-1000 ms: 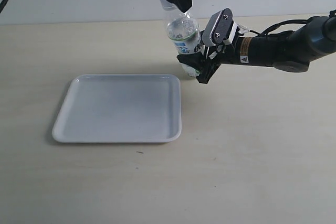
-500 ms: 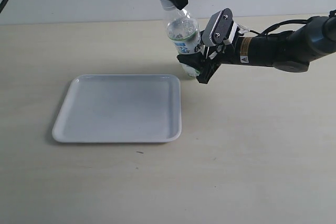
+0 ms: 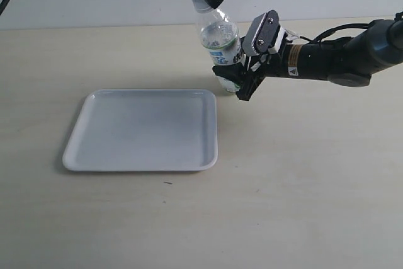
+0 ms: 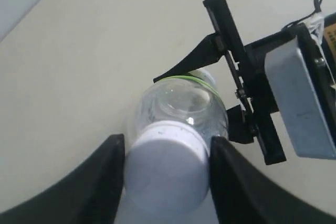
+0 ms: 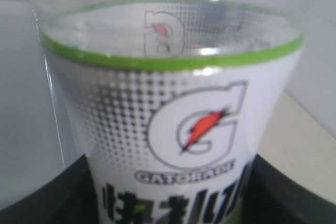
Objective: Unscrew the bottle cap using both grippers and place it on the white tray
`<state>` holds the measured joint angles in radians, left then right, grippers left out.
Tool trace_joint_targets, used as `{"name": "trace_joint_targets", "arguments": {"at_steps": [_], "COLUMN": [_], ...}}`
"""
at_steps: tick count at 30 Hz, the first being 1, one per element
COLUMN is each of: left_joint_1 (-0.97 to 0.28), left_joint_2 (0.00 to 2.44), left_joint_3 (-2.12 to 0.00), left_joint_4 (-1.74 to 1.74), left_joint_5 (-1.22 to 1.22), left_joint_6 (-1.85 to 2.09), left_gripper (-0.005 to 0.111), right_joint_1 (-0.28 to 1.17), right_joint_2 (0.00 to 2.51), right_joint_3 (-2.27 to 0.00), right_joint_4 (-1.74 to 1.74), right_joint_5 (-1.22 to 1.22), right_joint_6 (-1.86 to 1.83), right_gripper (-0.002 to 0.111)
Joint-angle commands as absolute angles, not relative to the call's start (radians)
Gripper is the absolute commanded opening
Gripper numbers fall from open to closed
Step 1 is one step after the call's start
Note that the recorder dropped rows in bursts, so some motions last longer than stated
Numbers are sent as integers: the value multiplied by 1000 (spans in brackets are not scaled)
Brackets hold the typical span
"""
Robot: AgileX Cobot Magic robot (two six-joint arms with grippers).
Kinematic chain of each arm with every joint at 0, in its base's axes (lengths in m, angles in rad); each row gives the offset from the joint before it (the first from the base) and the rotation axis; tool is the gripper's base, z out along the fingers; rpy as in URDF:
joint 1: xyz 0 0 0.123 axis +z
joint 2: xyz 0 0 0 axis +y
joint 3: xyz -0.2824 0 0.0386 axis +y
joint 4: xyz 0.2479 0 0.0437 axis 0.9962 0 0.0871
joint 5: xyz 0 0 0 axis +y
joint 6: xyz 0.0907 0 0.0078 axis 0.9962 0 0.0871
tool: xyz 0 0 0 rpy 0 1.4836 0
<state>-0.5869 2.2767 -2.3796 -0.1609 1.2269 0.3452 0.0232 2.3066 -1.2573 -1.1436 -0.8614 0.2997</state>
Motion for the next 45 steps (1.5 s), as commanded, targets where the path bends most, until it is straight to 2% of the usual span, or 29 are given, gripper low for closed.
{"name": "trace_joint_targets", "arguments": {"at_steps": [1,19,27,30,31,37,38,45], "left_joint_1": [-587,-589,-589,-589,-589,-589,-589,-589], "left_joint_2": [2276,2276,2276,2276,2276,2276,2276,2276], "left_joint_3": [-2388,-2388,-2388,-2388,-2388,-2388,-2388,-2388], "left_joint_4": [-163,-145,-154,-154,-154,-156,-156,-180], "left_joint_5": [1221,1221,1221,1221,1221,1221,1221,1221], "left_joint_6": [164,-651,-710,-698,-692,-612,-587,-257], "left_gripper": [0,0,2,15,23,85,91,90], "right_joint_1": [24,24,24,24,24,24,24,24], "right_joint_2": [2317,2317,2317,2317,2317,2317,2317,2317], "right_joint_3": [-1253,-1253,-1253,-1253,-1253,-1253,-1253,-1253], "right_joint_4": [-1182,-1176,-1176,-1176,-1176,-1176,-1176,-1176], "right_joint_5": [-818,-820,-824,-824,-824,-824,-824,-846], "right_joint_6": [300,300,315,315,315,315,315,318], "right_gripper": [0,0,0,0,0,0,0,0]}}
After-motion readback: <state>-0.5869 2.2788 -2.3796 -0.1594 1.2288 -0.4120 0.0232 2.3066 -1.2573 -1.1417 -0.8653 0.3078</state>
